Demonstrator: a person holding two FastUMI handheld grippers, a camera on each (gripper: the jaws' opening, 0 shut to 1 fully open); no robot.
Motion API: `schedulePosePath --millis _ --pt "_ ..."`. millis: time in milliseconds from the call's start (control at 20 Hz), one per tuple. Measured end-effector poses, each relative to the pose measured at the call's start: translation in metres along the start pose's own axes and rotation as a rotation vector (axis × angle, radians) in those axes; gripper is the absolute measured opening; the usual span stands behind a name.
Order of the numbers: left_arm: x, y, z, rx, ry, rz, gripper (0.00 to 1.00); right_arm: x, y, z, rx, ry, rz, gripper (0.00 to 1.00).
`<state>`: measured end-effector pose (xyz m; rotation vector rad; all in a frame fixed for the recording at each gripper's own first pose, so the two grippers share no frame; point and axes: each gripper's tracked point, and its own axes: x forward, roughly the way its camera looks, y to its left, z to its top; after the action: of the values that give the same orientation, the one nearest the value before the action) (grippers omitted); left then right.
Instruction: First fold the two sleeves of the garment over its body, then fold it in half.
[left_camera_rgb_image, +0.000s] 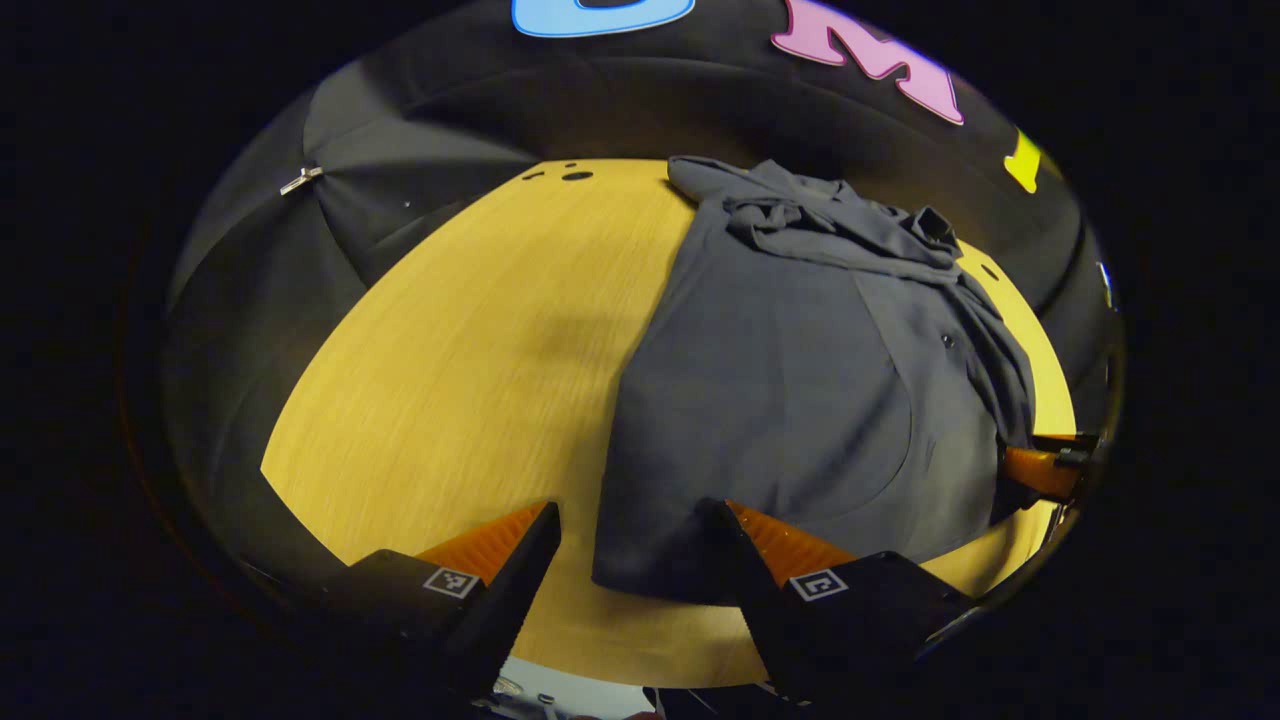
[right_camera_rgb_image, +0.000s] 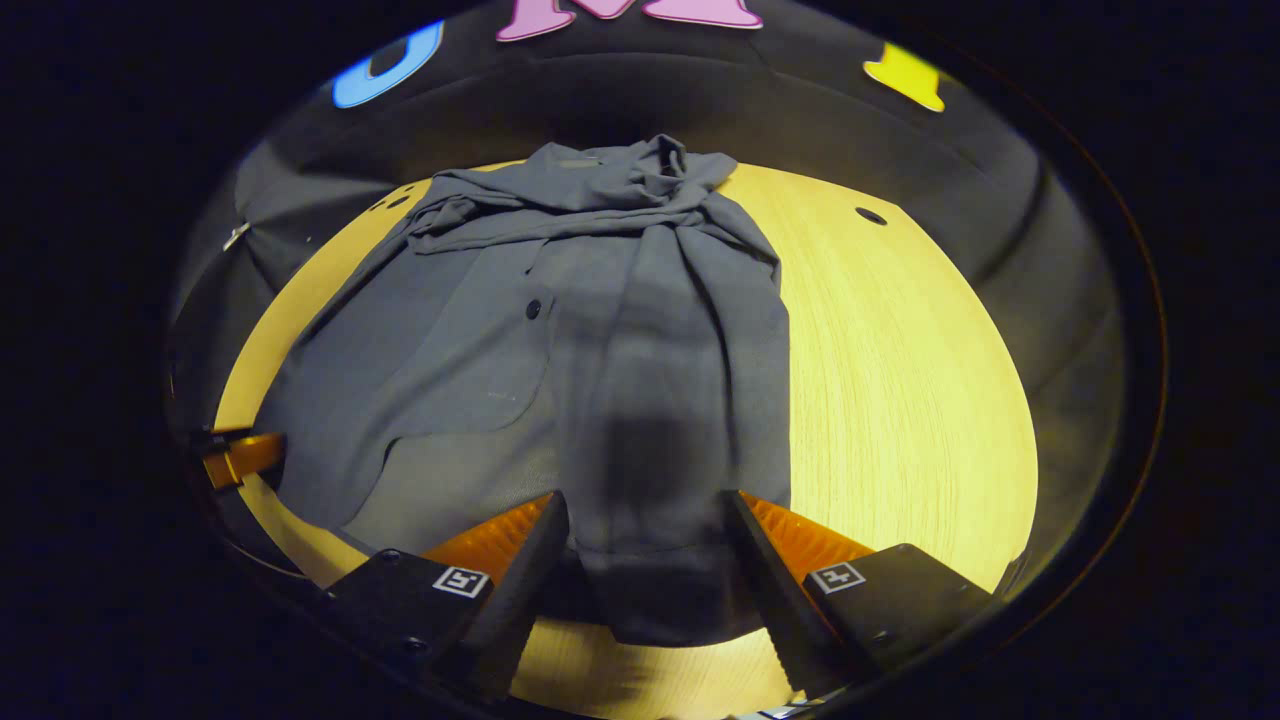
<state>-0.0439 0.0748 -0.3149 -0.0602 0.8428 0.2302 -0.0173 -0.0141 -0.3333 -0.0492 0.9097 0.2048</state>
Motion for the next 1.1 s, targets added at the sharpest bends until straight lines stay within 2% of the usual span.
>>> schedulePosePath --millis 150,200,250,350,400,450,500,550,600,700,850,1100 --pt "0.002 -0.006 0.004 0.002 -0.019 -0.013 0.96 0.001 0.008 0.0 -0.018 0.003 0.009 0.98" --pt "0.001 -0.008 0.001 0.018 -0.002 -0.026 0.92 0.001 0.012 0.0 -0.028 0.009 0.017 0.87" --pt "0.003 -0.013 0.004 0.042 -0.004 -0.045 0.94 0.0 0.019 0.001 -0.037 0.006 0.031 0.79" --pt "0.004 -0.025 0.006 0.095 0.006 -0.077 0.82 0.002 0.027 0.004 -0.057 -0.004 0.046 0.48" --pt "0.005 -0.031 0.008 0.109 0.001 -0.085 0.7 0.002 0.03 0.004 -0.066 -0.005 0.052 0.33" --pt "0.005 -0.036 0.008 0.11 0.001 -0.094 0.59 0.002 0.033 0.004 -0.067 -0.002 0.071 0.31" --pt "0.006 -0.04 0.011 0.107 -0.006 -0.094 0.37 0.003 0.032 0.004 -0.057 0.0 0.08 0.19" --pt "0.006 -0.044 0.01 0.103 -0.01 -0.1 0.3 0.004 0.032 0.006 -0.04 0.01 0.094 0.18" --pt "0.007 -0.05 0.012 0.107 -0.014 -0.114 0.28 0.002 0.031 0.006 -0.016 0.018 0.112 0.11" --pt "0.009 -0.059 0.015 0.122 -0.02 -0.141 0.07 0.003 0.031 0.007 0.043 0.034 0.156 0.07" --pt "0.005 -0.067 0.02 0.112 -0.021 -0.185 0.06 -0.002 0.03 0.014 0.093 0.032 0.193 0.07" --pt "-0.018 -0.081 0.052 0.013 -0.084 -0.229 0.06 -0.022 0.026 0.038 0.106 -0.034 0.216 0.07"
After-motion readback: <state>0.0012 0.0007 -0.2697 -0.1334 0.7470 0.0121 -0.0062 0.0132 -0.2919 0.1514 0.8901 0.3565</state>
